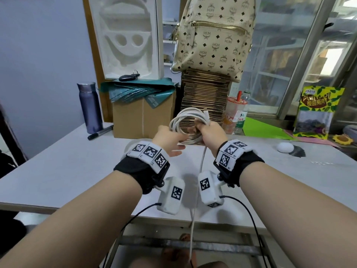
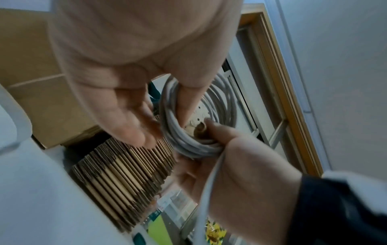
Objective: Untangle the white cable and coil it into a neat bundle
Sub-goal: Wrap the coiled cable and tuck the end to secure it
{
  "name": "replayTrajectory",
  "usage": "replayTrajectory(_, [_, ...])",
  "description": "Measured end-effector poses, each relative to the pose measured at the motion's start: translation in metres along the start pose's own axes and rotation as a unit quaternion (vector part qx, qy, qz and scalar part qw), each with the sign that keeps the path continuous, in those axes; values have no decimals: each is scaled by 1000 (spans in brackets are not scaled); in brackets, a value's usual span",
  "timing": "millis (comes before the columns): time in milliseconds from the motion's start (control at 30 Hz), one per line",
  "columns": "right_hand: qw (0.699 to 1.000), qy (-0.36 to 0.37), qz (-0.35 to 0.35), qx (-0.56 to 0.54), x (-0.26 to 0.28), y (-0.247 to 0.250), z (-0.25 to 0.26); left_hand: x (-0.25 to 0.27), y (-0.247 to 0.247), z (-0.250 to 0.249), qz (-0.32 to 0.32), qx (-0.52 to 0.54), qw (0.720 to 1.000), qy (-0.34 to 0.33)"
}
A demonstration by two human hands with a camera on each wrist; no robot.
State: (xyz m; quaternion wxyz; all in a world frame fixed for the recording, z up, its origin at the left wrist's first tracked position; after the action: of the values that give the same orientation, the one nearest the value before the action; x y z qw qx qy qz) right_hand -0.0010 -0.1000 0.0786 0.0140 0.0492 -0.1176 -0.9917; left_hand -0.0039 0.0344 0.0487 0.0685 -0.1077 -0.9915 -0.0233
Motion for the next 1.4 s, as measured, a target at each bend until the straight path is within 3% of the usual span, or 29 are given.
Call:
replayTrajectory(67, [981, 4, 16, 195, 3, -1, 10, 3, 8, -20, -69, -144, 983, -95])
replayTrajectory(100, [953, 5, 49, 298, 5, -8, 13, 7, 2, -34, -74, -235, 957, -151])
replayTrajectory(133, [916, 4, 82, 392, 9, -15, 14, 13, -10, -46, -65, -332, 919, -205])
replayTrajectory(200, [859, 8, 112, 500, 17, -25, 17, 24, -36, -58, -37, -514, 812, -273])
replayTrajectory(267, [831, 17, 112, 545, 21, -29, 19, 23, -54, -54, 4, -625, 728, -281])
replayTrajectory(333, [821, 18, 97, 562, 20, -26, 18, 17, -59, -46, 35, -677, 692, -247])
replayTrajectory(400, [842, 9, 85, 533, 16, -19, 14, 13, -60, -43, 40, -710, 673, -206])
replayTrajectory(467, [867, 10, 75, 493, 12, -12, 10, 13, -51, -49, 4, -695, 695, -186])
replayTrajectory(600, [952, 22, 14, 304, 4, 12, 9, 14, -17, -64, -92, -499, 840, -191])
replayTrajectory(733, [989, -2, -12, 144, 0, 18, 5, 2, -4, -46, -78, -235, 956, -156])
replayTrajectory(800, [997, -14, 13, 71, -1, 12, 5, -3, -2, -31, -73, -97, 984, -133])
replayTrajectory(867, [994, 2, 56, 97, -3, 3, 17, -8, -5, -13, -49, 23, 994, -93])
replayTrajectory(933, [972, 32, 85, 218, -2, -4, 33, -11, -13, 3, -6, 55, 997, -50])
replayTrajectory(1000, [932, 50, 100, 345, 0, -13, 41, -11, -15, 7, 8, -46, 997, -54])
replayTrajectory(1033, [914, 50, 109, 388, 1, -17, 41, -10, -14, -1, -1, -133, 987, -89])
replayTrajectory(1100, [889, 39, 124, 439, 4, -23, 35, -4, -14, -22, -29, -301, 939, -161])
replayTrajectory(1167, [887, 39, 118, 446, 4, -26, 30, 2, -21, -36, -41, -390, 899, -194])
replayTrajectory(1233, [887, 55, 91, 449, 5, -25, 32, 1, -24, -40, -42, -406, 891, -199])
replayTrajectory(1267, [886, 68, 72, 453, 5, -23, 35, -1, -22, -39, -47, -384, 901, -197])
replayTrajectory(1333, [893, 79, 38, 441, 3, -16, 40, -7, -7, -33, -67, -258, 947, -179])
replayTrajectory(1400, [928, 51, 25, 369, -1, -7, 33, -12, 8, -20, -87, -72, 982, -150])
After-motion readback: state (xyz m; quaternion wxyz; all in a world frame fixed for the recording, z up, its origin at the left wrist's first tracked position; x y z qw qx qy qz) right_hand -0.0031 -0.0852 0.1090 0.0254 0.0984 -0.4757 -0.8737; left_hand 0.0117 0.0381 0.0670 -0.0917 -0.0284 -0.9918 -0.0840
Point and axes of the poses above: each hand's wrist, its own x-axis away from the middle knuckle, its own y-axis out of the back of the hand, z = x × y, the point moved 9 cm from there along -x, towards the middle knuckle, and after that the axes turned 9 degrees about z, right-handed, at the moved point
